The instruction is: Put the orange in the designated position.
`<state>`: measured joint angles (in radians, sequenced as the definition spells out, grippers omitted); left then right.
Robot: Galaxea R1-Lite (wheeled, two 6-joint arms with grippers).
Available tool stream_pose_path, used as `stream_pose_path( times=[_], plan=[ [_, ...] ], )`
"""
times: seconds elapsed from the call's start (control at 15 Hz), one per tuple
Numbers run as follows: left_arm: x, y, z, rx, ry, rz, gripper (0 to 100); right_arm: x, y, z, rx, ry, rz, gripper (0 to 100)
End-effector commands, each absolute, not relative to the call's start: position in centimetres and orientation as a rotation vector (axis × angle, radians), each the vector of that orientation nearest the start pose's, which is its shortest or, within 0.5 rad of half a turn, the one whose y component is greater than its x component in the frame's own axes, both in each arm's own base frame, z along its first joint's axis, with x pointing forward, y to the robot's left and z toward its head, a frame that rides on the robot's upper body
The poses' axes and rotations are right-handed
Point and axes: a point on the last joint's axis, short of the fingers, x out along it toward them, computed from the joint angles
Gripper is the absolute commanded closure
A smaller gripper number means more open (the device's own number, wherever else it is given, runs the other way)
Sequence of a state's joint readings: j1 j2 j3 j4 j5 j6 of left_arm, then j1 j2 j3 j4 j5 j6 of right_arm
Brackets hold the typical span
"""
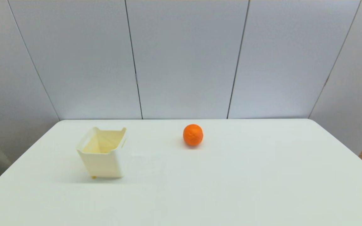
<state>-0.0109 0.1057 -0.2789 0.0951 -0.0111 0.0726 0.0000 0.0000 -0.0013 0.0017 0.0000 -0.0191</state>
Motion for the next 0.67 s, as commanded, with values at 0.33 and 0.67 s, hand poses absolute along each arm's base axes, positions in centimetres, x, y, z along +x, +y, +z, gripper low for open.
stream_pose_path(
  times=[0.33, 0.67],
  plan=[
    [4.5, -0.3, 31.4, 0.111, -0.057, -0.115, 0, -2.3, 0.0, 7.6, -0.02, 0.002, 0.0, 0],
    [15.8, -1.8, 37.1, 0.147, -0.01, -0.298, 0, -2.3, 0.0, 7.6, -0.02, 0.002, 0.0, 0]
  ],
)
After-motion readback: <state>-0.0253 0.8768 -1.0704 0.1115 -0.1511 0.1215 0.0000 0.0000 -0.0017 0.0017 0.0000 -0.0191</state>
